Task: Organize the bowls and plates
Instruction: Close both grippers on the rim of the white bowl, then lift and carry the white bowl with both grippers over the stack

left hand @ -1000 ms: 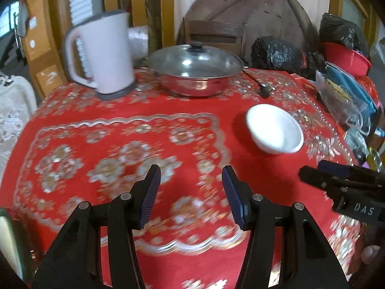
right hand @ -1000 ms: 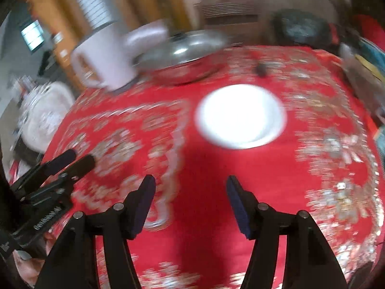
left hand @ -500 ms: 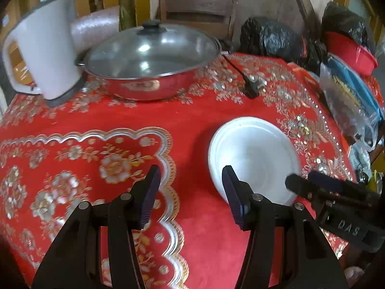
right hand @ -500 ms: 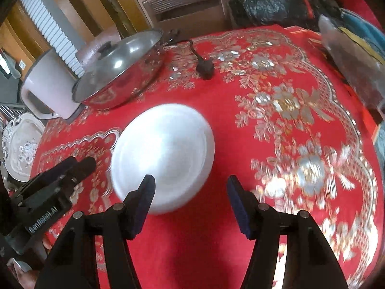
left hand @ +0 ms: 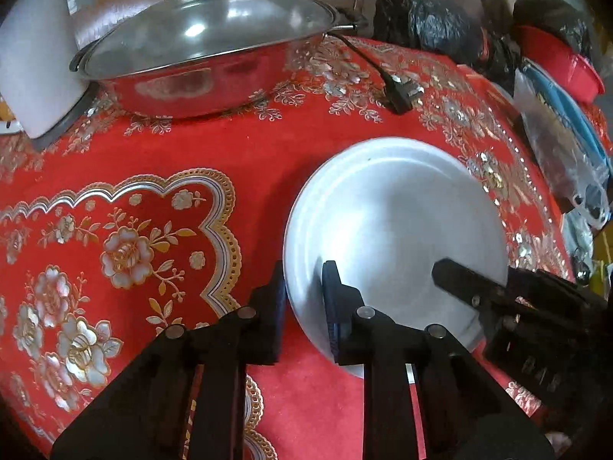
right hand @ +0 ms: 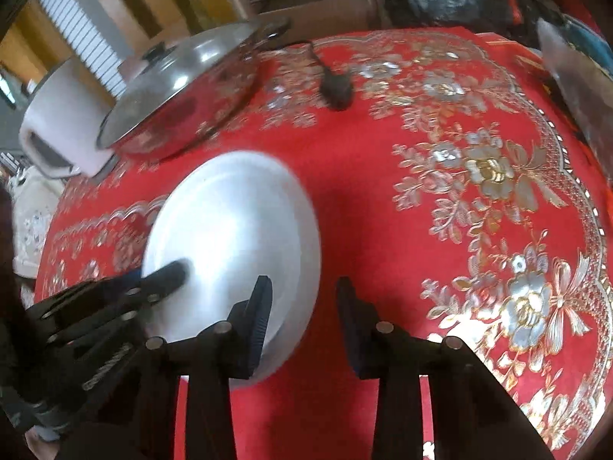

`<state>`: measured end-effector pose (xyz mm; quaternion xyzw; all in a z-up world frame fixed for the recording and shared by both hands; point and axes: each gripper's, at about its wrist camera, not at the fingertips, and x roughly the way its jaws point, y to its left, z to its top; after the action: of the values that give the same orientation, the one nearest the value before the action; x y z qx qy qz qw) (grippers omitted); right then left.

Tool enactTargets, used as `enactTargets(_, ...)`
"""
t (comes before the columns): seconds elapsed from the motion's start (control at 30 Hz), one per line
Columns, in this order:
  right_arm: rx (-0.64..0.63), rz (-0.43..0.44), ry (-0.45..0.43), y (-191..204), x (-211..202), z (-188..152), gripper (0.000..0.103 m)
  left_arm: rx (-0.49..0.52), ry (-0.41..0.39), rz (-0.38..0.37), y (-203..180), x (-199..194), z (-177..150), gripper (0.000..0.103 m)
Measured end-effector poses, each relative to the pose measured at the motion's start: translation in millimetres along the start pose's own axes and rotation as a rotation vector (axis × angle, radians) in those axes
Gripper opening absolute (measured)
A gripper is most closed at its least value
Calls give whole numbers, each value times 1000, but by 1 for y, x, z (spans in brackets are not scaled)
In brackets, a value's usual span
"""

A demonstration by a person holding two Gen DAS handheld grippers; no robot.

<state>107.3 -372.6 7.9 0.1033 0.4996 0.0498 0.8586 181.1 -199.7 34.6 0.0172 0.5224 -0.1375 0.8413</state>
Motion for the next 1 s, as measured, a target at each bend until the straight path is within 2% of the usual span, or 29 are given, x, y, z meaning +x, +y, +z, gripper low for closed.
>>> enactTargets(0.3,-88,-21,-21,36,-8,-13,34,-4,-6,0,22,-27,-15,17)
enactTargets(0.47,-116,54,-24,55,-8,-23,34,-21,15,5,47,-36,-30,17)
enactTargets(0.53,-135,44,-21,64,-7,-28,34,-27,34,-3,55,-37,-37,17)
enactTargets(0.73,-208,44,-8,102,-11,-48,34,-43,5,18,85,-66,-60,17)
enactTargets(1.0,-306,109,-15,167,-20,-77,37,-116,-22,50,144,-107,-100,17)
